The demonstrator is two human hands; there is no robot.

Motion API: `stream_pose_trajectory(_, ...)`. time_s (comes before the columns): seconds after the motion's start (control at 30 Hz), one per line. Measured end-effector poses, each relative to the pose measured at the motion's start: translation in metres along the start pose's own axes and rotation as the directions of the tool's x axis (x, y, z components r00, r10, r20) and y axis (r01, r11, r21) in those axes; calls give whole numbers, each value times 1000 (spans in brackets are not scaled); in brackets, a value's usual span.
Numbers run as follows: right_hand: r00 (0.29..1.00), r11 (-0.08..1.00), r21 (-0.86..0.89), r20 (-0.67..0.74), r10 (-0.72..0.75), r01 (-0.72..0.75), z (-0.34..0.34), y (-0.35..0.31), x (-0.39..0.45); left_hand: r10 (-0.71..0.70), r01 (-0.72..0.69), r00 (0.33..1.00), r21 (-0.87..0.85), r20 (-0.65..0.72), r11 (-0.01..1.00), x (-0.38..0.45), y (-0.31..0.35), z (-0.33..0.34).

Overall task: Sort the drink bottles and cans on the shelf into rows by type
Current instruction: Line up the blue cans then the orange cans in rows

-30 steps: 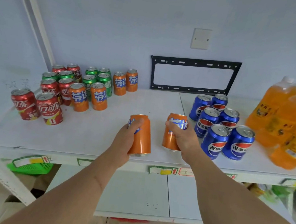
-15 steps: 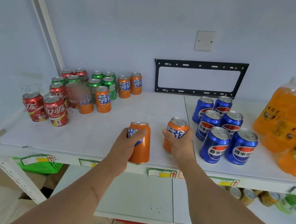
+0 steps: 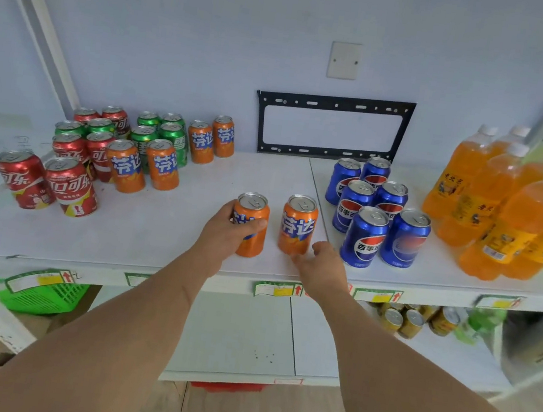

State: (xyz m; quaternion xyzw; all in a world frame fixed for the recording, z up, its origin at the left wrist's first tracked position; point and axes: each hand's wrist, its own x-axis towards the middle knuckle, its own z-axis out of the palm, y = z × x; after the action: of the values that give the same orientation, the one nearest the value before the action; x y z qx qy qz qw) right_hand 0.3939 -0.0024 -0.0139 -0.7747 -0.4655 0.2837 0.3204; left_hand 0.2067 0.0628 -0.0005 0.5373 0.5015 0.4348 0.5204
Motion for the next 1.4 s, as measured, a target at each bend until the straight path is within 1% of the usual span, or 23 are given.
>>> stream_pose_trajectory(0.13,998,980,-193,32,-53,59,-1,7,-14,17,-18,999,39,35,999,8,-2,5)
stream_pose_trajectory(0.23,994,967,-235,65,-85,98,-4,11,-19,20,-23,999,63,45,998,13,-1,7)
stream_pose_trajectory(0.33,987,946,-294,126,-100,133,-9,8,-21,-2,-2,999,117,34,993,13,-2,2)
stream_pose_trajectory(0.43,980,919,-355,156,-125,173,-13,2,-27,-67,63,998,209,10,976,4,-4,-5)
stream_pose_trajectory(0.5,970,884,-408,177,-168,228,-12,-2,-35,-96,100,995,352,-26,931,-9,-5,-11)
stream_pose_trajectory(0.53,961,861,-434,195,-199,266,-11,-5,-39,-77,90,996,462,-47,882,-17,-4,-15)
stream_pose_trajectory(0.6,936,824,-452,240,-256,342,-5,-13,-49,23,40,996,686,-83,726,-36,-1,-26)
stream_pose_trajectory(0.67,902,790,-446,297,-314,422,3,-22,-60,159,-9,984,864,-83,504,-56,4,-38)
stream_pose_trajectory(0.7,882,771,-440,321,-345,461,8,-28,-65,228,-31,972,923,-62,384,-66,7,-43)
stream_pose_trajectory(0.77,842,736,-418,350,-410,532,15,-41,-74,328,-52,945,982,-11,183,-82,16,-56)
stream_pose_trajectory(0.83,801,697,-400,353,-482,596,23,-57,-80,380,-44,924,999,29,30,-95,24,-71)
stream_pose_trajectory(0.87,785,681,-393,351,-510,618,27,-66,-81,392,-38,919,999,47,-31,-100,28,-80)
stream_pose_trajectory(0.93,759,659,-377,362,-541,650,35,-85,-83,405,-27,912,993,70,-112,-106,35,-97)
stream_pose_trajectory(1.0,742,655,-353,380,-553,668,46,-104,-81,419,-8,905,989,70,-149,-106,40,-115)
stream_pose_trajectory(1.1,754,702,-291,368,-545,650,64,-134,-68,442,30,896,991,30,-127,-96,41,-138)
stream_pose_trajectory(1.17,778,752,-238,340,-528,615,78,-154,-55,443,60,896,997,-32,-50,-82,38,-151)
stream_pose_trajectory(1.2,790,776,-206,326,-520,596,85,-164,-47,441,74,894,997,-75,20,-72,36,-158)
stream_pose_trajectory(1.3,821,837,-97,281,-496,539,110,-195,-21,431,103,873,950,-229,295,-38,31,-180)
stream_pose_trajectory(1.4,861,886,39,218,-459,462,131,-224,4,355,104,866,821,-352,561,-2,25,-196)
